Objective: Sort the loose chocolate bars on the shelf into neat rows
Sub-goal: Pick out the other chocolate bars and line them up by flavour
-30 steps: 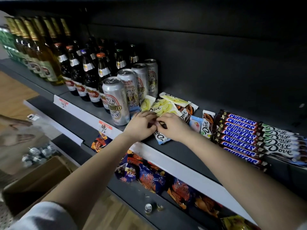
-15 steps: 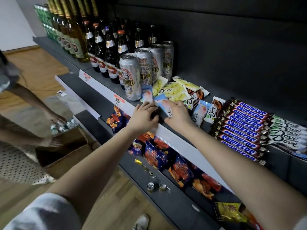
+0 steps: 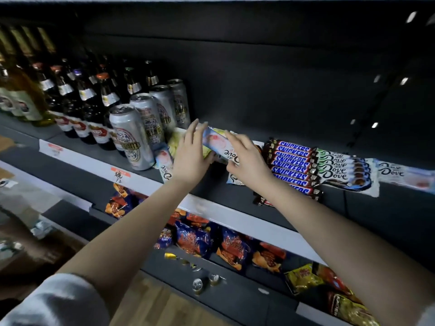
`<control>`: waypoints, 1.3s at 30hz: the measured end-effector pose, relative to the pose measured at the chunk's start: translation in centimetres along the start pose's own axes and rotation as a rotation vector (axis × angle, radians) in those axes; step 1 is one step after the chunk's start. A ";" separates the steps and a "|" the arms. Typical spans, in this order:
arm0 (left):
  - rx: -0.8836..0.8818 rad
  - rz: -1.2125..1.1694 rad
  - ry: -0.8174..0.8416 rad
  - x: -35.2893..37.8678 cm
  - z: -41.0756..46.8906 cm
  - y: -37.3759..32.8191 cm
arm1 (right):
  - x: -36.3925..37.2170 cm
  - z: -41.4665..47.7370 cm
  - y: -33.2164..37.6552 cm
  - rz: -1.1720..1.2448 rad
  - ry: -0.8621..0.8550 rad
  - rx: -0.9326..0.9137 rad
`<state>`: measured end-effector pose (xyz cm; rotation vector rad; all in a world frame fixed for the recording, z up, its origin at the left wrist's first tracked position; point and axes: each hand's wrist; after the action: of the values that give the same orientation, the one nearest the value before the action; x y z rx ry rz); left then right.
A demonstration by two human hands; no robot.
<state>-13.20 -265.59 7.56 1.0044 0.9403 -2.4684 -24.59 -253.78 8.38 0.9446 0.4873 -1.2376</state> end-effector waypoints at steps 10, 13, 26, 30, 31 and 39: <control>-0.265 -0.868 0.487 2.7 -0.4 -6.9 | -2.4 -2.7 -0.9 -0.028 -0.283 0.178; -0.247 -0.889 0.499 3.5 -0.6 -7.9 | -3.0 -4.6 -1.1 -0.086 -0.290 0.208; 0.042 -0.701 0.840 6.7 -1.9 -15.7 | -9.9 -14.9 -4.3 -0.943 -0.001 0.235; 0.075 -0.783 0.907 7.3 -3.0 -19.1 | -12.5 -17.4 -5.2 -0.920 -0.049 0.258; 0.084 -0.797 0.893 7.7 -3.2 -20.1 | -13.2 -18.1 -5.4 -0.875 -0.064 0.280; 0.153 -0.745 0.769 11.4 -5.9 -27.7 | -20.4 -23.3 -8.3 -0.529 -0.018 0.508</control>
<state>-32.15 -241.73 8.99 2.0431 1.6007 -2.7580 -34.55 -223.28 8.36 1.2750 0.4289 -1.9042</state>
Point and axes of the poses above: each hand's wrist, its own z-axis towards the middle knuckle, its own x-axis out of the palm, y = z × x, and after that the axes turned 10 degrees about -x, right-handed
